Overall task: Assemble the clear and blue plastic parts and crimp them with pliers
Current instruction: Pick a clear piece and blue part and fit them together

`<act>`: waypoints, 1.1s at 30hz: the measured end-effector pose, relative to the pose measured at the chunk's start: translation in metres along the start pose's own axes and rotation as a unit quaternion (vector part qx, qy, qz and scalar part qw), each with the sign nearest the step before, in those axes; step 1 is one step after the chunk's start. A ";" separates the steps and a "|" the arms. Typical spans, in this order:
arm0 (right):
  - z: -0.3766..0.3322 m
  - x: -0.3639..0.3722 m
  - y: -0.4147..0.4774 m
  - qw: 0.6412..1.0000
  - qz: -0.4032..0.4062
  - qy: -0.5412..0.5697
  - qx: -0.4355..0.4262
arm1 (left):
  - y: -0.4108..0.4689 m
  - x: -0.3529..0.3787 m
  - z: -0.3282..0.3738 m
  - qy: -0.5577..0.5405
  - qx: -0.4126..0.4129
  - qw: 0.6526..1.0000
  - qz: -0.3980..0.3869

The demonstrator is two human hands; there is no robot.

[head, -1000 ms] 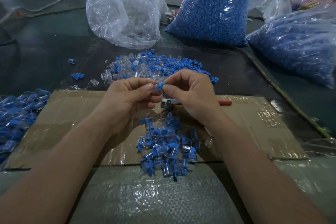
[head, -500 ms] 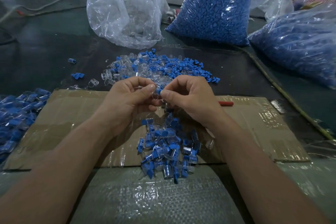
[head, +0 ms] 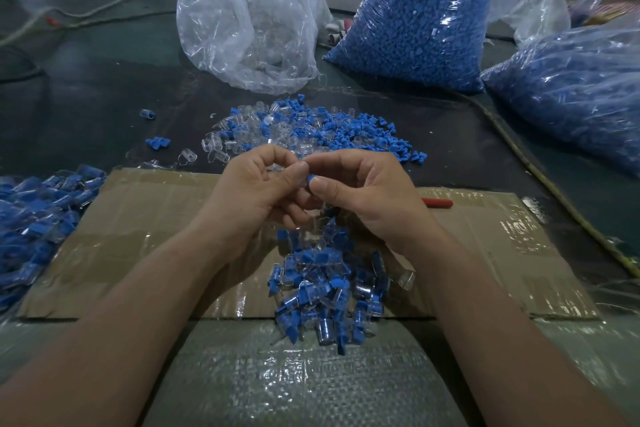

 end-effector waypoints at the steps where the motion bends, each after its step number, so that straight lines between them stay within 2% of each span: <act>1: 0.000 0.001 0.000 1.000 0.003 0.004 0.001 | 0.000 -0.001 0.001 -0.012 0.007 1.000 0.009; 4: 0.001 -0.002 0.002 1.000 0.019 0.016 0.010 | -0.001 -0.004 0.007 -0.039 0.024 0.999 0.008; 7: 0.003 -0.005 0.001 1.000 0.015 -0.013 0.013 | -0.005 0.000 0.012 0.015 0.039 0.999 -0.023; 10: 0.002 -0.002 0.000 0.999 -0.003 -0.036 0.001 | -0.007 0.002 0.013 0.062 0.043 0.997 -0.015; 17: 0.001 0.001 0.000 0.996 -0.002 -0.073 -0.048 | -0.005 -0.002 0.007 -0.023 -0.020 0.999 0.018; 25: -0.003 0.000 -0.002 0.984 0.027 -0.142 -0.105 | -0.005 -0.002 0.007 -0.022 -0.044 0.999 0.001; 33: -0.002 0.000 -0.002 0.976 0.034 -0.178 -0.118 | -0.007 0.000 0.007 -0.039 -0.056 0.998 0.009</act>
Point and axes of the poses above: each hand's wrist, its own y-axis towards the middle knuckle, its own x-axis out of the palm, z = x × y, the point moved 5 cm from there along y, towards the middle knuckle, and after that the axes turned 5 degrees about -y, right-handed, at the moved point
